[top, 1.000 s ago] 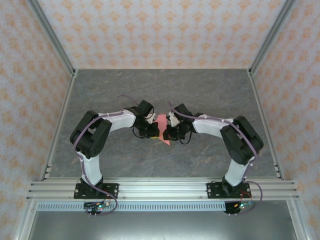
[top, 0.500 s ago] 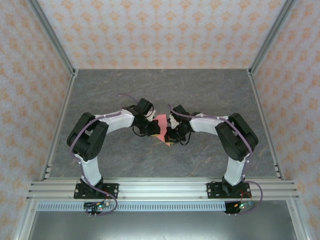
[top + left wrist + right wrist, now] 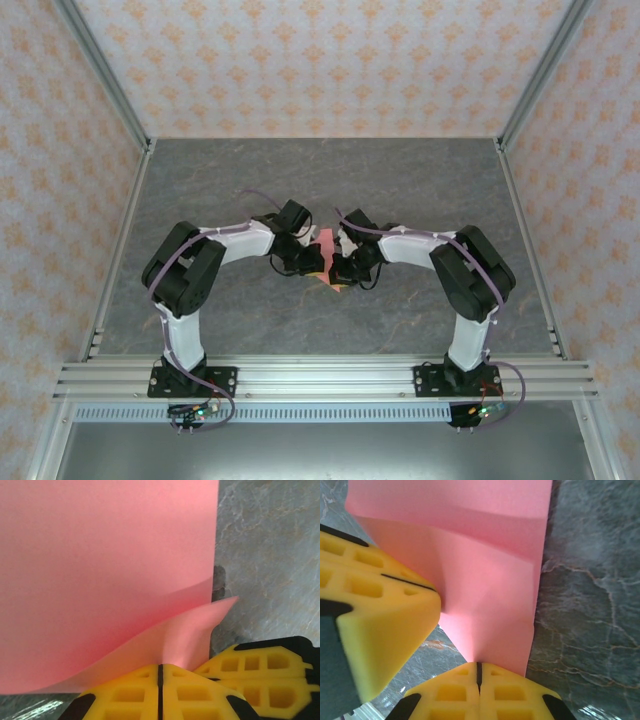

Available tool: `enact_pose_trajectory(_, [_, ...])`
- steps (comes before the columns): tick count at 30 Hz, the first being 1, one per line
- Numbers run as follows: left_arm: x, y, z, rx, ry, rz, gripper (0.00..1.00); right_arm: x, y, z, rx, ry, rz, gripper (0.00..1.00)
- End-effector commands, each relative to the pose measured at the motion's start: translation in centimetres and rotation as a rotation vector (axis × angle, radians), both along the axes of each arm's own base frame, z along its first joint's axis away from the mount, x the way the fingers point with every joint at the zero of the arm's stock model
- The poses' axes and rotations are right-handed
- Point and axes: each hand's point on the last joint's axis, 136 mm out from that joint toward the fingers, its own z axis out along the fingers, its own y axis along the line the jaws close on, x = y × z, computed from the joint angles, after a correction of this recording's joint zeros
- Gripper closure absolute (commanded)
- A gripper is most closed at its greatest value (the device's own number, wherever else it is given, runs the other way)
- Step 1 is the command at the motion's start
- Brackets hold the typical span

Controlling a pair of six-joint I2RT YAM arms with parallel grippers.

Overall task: Fold a paper plane with a square sheet of paper (fold left side to right side)
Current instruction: Third fold the triangle at the center of the table.

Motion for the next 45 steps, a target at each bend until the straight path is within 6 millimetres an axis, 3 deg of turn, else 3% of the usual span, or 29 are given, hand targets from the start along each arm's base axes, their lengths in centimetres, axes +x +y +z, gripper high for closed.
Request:
enact_pose_trajectory(1, [1.0, 0.1, 0.2, 0.024, -0.038, 0.002, 0.91, -1.0, -3.5, -3.3, -0.205, 0.046, -0.024, 0.94])
enact_pose_trajectory(12, [-1.0, 4.2, -3.3, 0.128, -0.003, 0.056, 0.92, -1.1, -4.3, -3.5, -0.248, 0.046, -0.012, 0.94])
enact_pose_trajectory(22, [1.0, 10.2, -3.8, 0.182, -0.024, 0.177, 0.93, -1.5, -4.5, -3.8, -0.257, 0.058, -0.004, 0.94])
enact_pose_trajectory(29, [1.1, 13.0, -3.3, 0.211, -0.029, 0.216, 0.93, -1.5, -4.4, -3.7, -0.253, 0.06, 0.008, 0.93])
enact_pose_trajectory(32, [1.3, 12.9, -1.8, 0.18, -0.067, 0.216, 0.93, -1.4, -4.1, -3.5, -0.241, 0.057, 0.013, 0.94])
enact_pose_trajectory(38, [2.0, 10.9, 3.6, 0.06, -0.184, 0.197, 0.91, -1.0, -3.8, -3.0, -0.236, 0.05, 0.015, 0.93])
enact_pose_trajectory(41, [1.7, 8.2, 5.5, 0.004, -0.223, 0.134, 0.9, -0.8, -3.7, -3.0, -0.238, 0.05, 0.014, 0.94])
enact_pose_trajectory(45, [1.1, 4.5, 5.2, -0.019, -0.207, 0.048, 0.89, -0.8, -3.7, -3.1, -0.24, 0.053, 0.013, 0.94])
